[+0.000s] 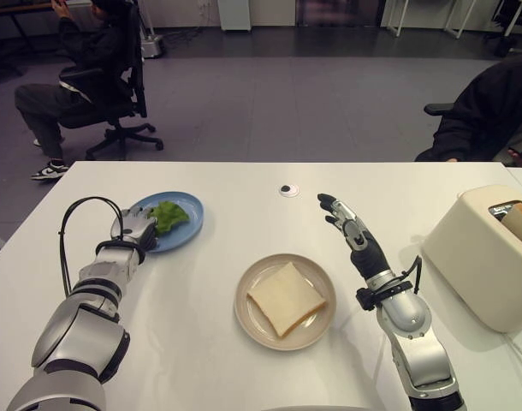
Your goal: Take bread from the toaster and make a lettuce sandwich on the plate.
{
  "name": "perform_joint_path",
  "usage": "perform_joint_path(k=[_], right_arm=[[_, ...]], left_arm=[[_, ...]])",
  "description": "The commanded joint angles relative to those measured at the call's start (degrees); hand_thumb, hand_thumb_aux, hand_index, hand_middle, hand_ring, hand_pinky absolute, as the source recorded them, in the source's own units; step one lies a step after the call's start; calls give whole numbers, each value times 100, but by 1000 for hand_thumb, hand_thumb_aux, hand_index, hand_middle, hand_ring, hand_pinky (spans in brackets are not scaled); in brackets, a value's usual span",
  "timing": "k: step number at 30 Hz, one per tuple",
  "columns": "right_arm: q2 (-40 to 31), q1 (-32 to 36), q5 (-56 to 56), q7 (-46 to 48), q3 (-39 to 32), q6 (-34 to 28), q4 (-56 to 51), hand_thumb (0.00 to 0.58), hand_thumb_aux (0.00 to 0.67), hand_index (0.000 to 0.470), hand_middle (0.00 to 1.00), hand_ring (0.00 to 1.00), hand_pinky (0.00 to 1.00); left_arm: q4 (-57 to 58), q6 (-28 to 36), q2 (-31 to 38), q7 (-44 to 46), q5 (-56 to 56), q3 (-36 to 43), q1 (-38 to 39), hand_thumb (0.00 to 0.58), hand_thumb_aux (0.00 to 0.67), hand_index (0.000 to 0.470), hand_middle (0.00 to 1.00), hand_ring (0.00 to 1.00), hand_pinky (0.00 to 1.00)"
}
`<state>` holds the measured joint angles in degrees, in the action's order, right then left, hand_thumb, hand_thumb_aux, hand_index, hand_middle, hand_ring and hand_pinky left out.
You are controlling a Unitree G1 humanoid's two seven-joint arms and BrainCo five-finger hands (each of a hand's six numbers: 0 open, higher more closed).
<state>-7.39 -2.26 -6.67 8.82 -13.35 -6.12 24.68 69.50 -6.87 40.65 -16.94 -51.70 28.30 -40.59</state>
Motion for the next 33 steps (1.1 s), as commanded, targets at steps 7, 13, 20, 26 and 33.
perform_joint_path(k=[7, 13, 20, 26, 33], right_arm=[[32, -20, 62, 28, 92, -1, -8, 0, 0, 0, 0, 0, 0], [17, 104, 98, -27, 334, -31, -5, 0, 0, 0, 0, 0, 0], [-705, 936, 322, -115, 2008, -304, 297, 0, 0, 0, 0, 0, 0], [-2720, 1013, -306, 503, 3759, -815, 960, 0, 0, 0, 0, 0, 0], [-4564, -1426, -1755, 2064, 4650, -100, -147, 0, 0, 0, 0, 0, 0]], left_arm=[[-2380, 95, 676, -6, 327, -495, 332, 580, 670, 470, 0, 0, 0], [-6548, 554, 413, 1063, 76, -474, 1887, 580, 670, 470, 0, 0, 0], [-8280, 486, -238, 1978, -588, 260, 3077, 580, 670, 470, 0, 0, 0], [-8874, 321, -316, 2649, -1007, 332, 3514, 580, 670, 470, 0, 0, 0], [-9168, 176, -303, 3139, -1167, 81, 3770, 580, 670, 470, 0, 0, 0]])
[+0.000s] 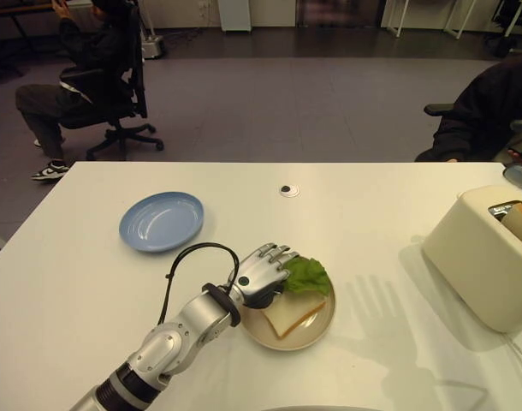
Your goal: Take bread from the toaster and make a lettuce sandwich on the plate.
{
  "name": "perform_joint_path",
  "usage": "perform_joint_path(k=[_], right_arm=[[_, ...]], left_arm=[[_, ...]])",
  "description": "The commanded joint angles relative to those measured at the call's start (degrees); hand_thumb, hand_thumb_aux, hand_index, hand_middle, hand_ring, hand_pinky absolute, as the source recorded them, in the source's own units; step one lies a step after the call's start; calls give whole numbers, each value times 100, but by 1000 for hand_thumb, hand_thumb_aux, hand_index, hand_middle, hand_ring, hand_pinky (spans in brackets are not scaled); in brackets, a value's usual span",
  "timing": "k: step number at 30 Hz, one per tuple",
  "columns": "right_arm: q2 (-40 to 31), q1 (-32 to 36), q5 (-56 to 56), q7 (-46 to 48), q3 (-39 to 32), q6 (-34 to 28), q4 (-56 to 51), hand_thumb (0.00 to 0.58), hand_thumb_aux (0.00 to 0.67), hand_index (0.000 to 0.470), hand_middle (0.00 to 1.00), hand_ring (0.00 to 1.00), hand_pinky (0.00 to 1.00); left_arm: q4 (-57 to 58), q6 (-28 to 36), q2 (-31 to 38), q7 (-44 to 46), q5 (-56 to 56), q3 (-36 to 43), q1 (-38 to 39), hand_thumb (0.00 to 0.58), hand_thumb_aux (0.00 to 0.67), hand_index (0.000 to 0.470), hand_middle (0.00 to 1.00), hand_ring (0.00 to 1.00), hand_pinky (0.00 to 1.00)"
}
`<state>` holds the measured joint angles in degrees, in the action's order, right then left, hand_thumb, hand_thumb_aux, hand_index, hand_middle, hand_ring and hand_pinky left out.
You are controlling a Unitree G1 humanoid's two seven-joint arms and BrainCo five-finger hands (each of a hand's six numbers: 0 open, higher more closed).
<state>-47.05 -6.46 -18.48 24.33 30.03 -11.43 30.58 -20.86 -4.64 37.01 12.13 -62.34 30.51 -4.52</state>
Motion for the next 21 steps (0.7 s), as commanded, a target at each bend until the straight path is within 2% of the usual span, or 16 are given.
perform_joint_path(k=[1, 2, 3, 4, 10, 17, 18, 19, 20, 21], right_arm=[[-714, -1258, -662, 657, 343, 582, -894, 0, 0, 0, 0, 0, 0], [-787, -1455, -723, 772, 373, 715, -1004, 0, 0, 0, 0, 0, 0], [-854, -1548, -766, 824, 383, 809, -1097, 0, 0, 0, 0, 0, 0], [-905, -1571, -813, 821, 414, 870, -1176, 0, 0, 0, 0, 0, 0], [-1126, -864, -1373, -98, 452, 839, -1801, 0, 0, 0, 0, 0, 0], [-1107, -572, -1408, -413, 386, 836, -1941, 0, 0, 0, 0, 0, 0], [-1103, -650, -1424, -358, 303, 841, -2015, 66, 39, 28, 0, 0, 0], [-1087, -742, -1446, -304, 205, 852, -2086, 175, 110, 77, 0, 0, 0], [-1070, -804, -1464, -259, 108, 857, -2144, 234, 152, 107, 0, 0, 0], [-1059, -842, -1480, -255, 22, 877, -2231, 258, 171, 120, 0, 0, 0]], left_arm=[[-119, -66, 64, 273, -124, -170, 193, 573, 599, 420, 0, 0, 0], [-120, -89, 58, 320, -123, -186, 227, 516, 447, 313, 0, 0, 0], [-139, -98, 47, 369, -118, -216, 275, 294, 200, 140, 0, 0, 0], [-167, -102, 30, 413, -101, -252, 313, 0, 0, 0, 0, 0, 0], [-316, -152, -105, 529, 50, -442, 475, 0, 0, 0, 0, 0, 0], [-448, -198, -277, 645, 281, -696, 565, 0, 0, 0, 0, 0, 0], [-500, -172, -328, 704, 438, -781, 567, 0, 0, 0, 0, 0, 0], [-565, -122, -410, 778, 699, -894, 544, 0, 0, 0, 0, 0, 0], [-603, -80, -474, 786, 886, -1030, 470, 0, 0, 0, 0, 0, 0], [-636, -20, -547, 839, 1132, -1168, 403, 0, 0, 0, 0, 0, 0]])
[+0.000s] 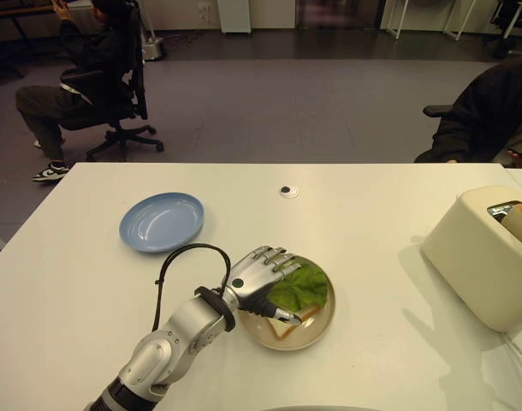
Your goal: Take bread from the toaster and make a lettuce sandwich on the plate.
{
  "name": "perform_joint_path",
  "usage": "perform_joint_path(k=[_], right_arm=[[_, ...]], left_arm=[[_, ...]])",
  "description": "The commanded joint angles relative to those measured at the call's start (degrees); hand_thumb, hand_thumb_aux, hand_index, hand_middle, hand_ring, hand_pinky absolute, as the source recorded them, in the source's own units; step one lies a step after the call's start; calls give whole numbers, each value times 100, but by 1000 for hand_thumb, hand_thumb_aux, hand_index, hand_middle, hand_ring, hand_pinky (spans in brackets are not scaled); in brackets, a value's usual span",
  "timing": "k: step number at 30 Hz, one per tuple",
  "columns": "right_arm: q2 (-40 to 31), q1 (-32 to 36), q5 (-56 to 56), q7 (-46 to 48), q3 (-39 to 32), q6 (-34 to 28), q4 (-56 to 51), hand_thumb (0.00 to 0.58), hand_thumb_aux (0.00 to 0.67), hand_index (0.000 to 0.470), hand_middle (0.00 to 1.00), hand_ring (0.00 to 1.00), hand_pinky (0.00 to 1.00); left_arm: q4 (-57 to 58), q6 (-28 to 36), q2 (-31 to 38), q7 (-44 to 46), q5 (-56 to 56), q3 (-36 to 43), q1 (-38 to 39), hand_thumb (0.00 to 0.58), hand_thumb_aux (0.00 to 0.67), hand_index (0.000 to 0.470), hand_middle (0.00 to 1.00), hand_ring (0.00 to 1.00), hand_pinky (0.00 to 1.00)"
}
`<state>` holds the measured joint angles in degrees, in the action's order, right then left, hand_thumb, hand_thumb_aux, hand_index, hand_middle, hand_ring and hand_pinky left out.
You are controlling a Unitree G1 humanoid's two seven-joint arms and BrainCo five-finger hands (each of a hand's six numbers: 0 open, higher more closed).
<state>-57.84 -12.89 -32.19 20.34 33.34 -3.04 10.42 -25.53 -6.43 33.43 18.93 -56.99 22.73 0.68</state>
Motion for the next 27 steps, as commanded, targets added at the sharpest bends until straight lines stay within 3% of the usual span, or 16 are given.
perform_joint_path(k=[1, 3, 5, 6, 7, 11, 18, 23, 27], right_arm=[[26, -201, -131, 156, -419, 28, -289, 343, 242, 170, 0, 0, 0], [53, -189, -136, 137, -586, 18, -407, 436, 336, 236, 0, 0, 0], [135, -201, -126, 111, -793, 18, -470, 480, 391, 275, 0, 0, 0], [172, -213, -130, 88, -870, 12, -467, 550, 518, 363, 0, 0, 0], [201, -207, -128, 40, -921, 12, -452, 580, 670, 470, 0, 0, 0], [288, 100, -49, -275, -868, -31, -243, 580, 670, 470, 0, 0, 0], [350, 871, 425, -624, -336, -88, 212, 580, 670, 470, 0, 0, 0], [704, 1555, 1628, -267, -255, -288, 759, 580, 670, 470, 0, 0, 0], [1092, 2012, 2940, 254, -448, -1010, 1311, 580, 670, 470, 0, 0, 0]], left_arm=[[-250, 217, -247, 180, 805, -567, -195, 0, 0, 0, 0, 0, 0], [-399, 309, -300, 236, 1122, -862, -319, 0, 0, 0, 0, 0, 0], [-471, 373, -283, 261, 1322, -1161, -477, 0, 0, 0, 0, 0, 0], [-486, 397, -267, 271, 1418, -1298, -552, 0, 0, 0, 0, 0, 0], [-483, 429, -245, 263, 1507, -1460, -653, 0, 0, 0, 0, 0, 0], [-343, 494, -217, 171, 1832, -1967, -877, 0, 0, 0, 0, 0, 0], [266, 355, -212, -49, 1923, -2075, -787, 0, 0, 0, 0, 0, 0], [484, 351, -304, -179, 1988, -2052, -784, 0, 0, 0, 0, 0, 0], [558, 367, -364, -238, 2023, -1988, -823, 0, 0, 0, 0, 0, 0]])
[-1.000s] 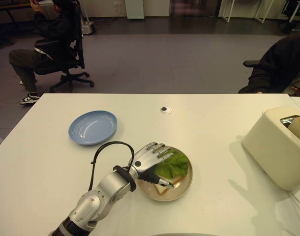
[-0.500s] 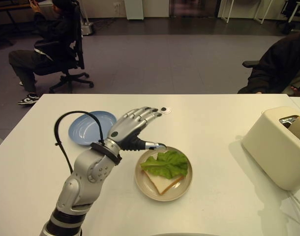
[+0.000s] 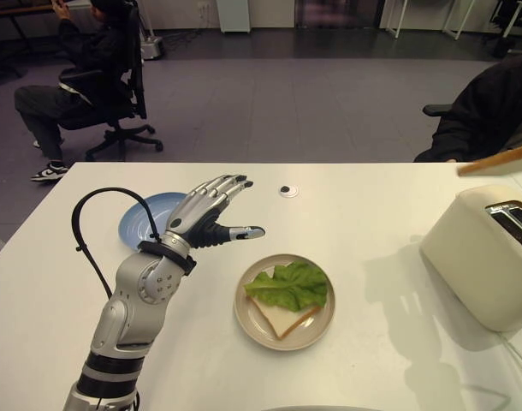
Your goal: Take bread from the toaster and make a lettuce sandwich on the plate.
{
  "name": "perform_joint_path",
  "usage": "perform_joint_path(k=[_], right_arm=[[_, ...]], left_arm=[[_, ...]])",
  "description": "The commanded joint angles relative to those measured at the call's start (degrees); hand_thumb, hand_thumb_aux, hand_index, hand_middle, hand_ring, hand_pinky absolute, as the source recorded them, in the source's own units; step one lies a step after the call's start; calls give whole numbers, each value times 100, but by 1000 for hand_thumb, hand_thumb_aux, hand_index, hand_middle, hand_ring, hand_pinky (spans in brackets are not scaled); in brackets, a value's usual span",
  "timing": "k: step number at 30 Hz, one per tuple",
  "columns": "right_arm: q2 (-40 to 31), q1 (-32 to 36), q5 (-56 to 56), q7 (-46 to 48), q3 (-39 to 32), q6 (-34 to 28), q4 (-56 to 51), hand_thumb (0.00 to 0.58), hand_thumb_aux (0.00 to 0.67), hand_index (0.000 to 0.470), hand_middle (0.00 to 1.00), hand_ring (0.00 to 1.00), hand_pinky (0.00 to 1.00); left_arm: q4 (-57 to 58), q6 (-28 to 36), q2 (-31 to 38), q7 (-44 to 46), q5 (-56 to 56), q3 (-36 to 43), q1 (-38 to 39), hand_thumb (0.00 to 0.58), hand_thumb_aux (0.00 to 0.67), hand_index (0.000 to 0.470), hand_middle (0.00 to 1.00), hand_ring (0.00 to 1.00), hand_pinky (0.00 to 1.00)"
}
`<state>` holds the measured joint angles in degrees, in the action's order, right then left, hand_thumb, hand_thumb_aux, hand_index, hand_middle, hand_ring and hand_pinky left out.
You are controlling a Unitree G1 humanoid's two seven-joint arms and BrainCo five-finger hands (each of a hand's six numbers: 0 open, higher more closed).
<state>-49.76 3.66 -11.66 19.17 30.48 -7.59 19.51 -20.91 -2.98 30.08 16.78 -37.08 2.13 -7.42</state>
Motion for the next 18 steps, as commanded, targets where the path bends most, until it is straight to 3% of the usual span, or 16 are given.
perform_joint_path(k=[1, 5, 10, 15, 18], right_arm=[[341, 493, 1160, 448, -214, -782, 543, 580, 670, 470, 0, 0, 0], [653, 1006, 2463, 752, -608, -1916, 1165, 580, 670, 470, 0, 0, 0], [1425, 1052, 3344, 723, -2035, -3150, 1633, 580, 670, 470, 0, 0, 0], [2001, 673, 3345, 622, -3213, -3511, 1518, 580, 670, 470, 0, 0, 0], [2143, 565, 3367, 599, -3528, -3643, 1591, 580, 670, 470, 0, 0, 0]], left_arm=[[110, 21, -41, -35, 30, 82, -22, 0, 0, 0, 0, 0, 0], [151, 40, -122, -110, 74, 72, -51, 0, 0, 0, 0, 0, 0], [239, 78, -233, -257, 197, 1, 0, 0, 0, 0, 0, 0, 0], [290, 96, -250, -347, 220, -1, 7, 0, 0, 0, 0, 0, 0], [304, 103, -243, -381, 211, 18, -9, 0, 0, 0, 0, 0, 0]])
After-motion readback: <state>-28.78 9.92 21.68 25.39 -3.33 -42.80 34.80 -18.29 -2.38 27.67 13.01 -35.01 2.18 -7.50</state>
